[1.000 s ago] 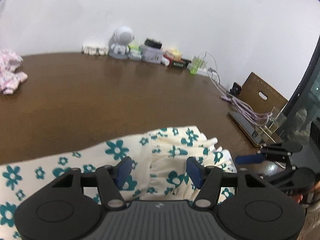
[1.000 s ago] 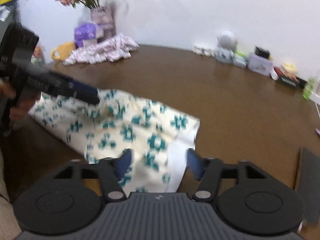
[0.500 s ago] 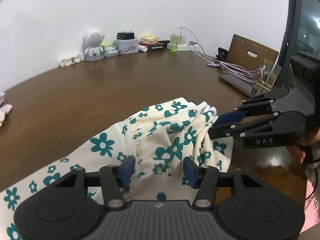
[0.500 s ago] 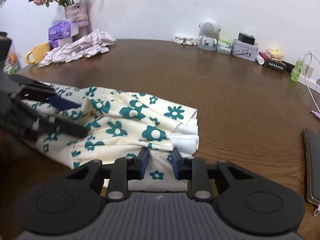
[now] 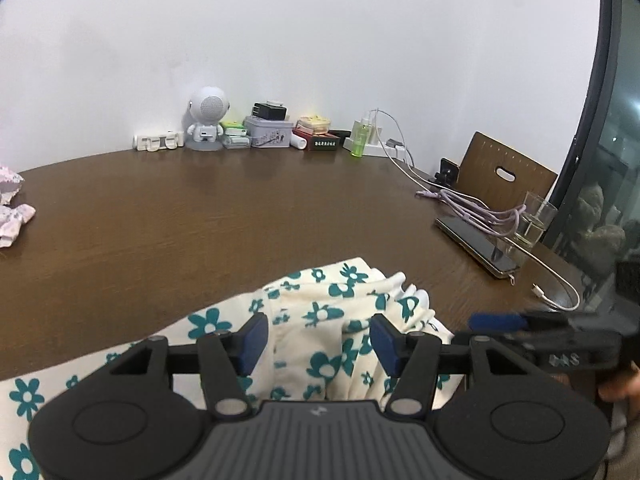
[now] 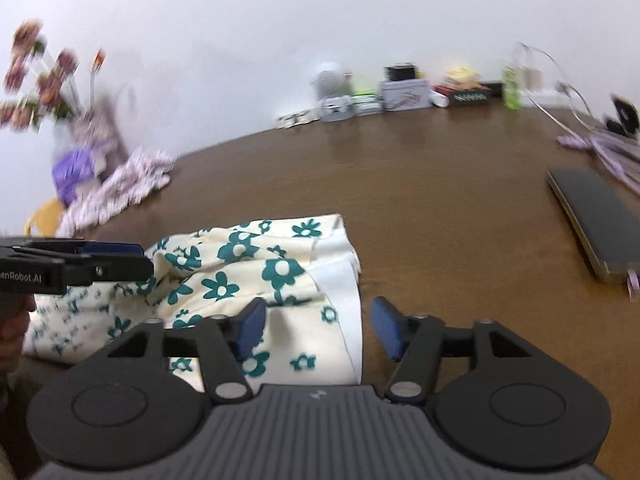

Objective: Fold clothes
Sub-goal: 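Move the open right gripper to the dress end near the phone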

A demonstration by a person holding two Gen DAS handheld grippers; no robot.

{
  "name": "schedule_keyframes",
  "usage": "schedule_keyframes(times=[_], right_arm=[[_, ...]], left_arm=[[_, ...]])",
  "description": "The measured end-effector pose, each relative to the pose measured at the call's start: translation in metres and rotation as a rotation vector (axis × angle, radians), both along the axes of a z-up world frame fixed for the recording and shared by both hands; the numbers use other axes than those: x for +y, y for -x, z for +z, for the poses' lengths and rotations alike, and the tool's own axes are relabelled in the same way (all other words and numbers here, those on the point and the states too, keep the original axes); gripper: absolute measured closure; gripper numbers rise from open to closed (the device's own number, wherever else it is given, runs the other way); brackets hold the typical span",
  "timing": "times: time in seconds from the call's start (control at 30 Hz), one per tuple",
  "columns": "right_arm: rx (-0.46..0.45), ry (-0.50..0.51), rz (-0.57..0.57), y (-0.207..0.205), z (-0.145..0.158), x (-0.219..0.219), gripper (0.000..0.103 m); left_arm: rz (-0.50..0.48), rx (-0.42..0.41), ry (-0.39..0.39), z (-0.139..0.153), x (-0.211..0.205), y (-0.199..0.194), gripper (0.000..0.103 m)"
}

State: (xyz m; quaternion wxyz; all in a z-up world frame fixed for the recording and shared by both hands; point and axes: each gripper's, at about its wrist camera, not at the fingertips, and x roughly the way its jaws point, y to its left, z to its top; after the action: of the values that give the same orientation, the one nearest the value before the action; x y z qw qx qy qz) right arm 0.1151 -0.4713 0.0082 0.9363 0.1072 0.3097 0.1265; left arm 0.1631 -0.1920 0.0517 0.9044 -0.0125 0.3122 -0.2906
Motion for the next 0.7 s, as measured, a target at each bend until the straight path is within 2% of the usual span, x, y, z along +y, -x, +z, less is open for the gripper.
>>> schedule_keyframes(times=[0.1, 0.23, 0.3, 0.6, 0.7], right_arm=[[0.012, -0.047, -0.055, 0.014, -0.004, -0.006, 0.027], [0.032, -0.111, -0.101, 0.031, -0.005, -0.01, 0.024], [0.047, -0.142, -0.115, 0.038, -0.007, -0.01, 0.023], [0.105, -0.259, -0.11, 0.039, -0.007, 0.011, 0.023], [0.109, -0.31, -0.128, 0.035, -0.009, 0.016, 0.023]], left_arm=[[0.015, 0.013, -0.005, -0.002, -0.005, -0.004, 0.051], [0.009, 0.023, -0.009, -0.006, -0.011, -0.008, 0.068], [-0.001, 0.023, -0.013, -0.009, -0.014, -0.008, 0.073], [-0.039, 0.074, -0.038, -0.03, -0.021, -0.012, 0.079], [-0.048, 0.063, -0.043, -0.032, -0.021, -0.011, 0.08]])
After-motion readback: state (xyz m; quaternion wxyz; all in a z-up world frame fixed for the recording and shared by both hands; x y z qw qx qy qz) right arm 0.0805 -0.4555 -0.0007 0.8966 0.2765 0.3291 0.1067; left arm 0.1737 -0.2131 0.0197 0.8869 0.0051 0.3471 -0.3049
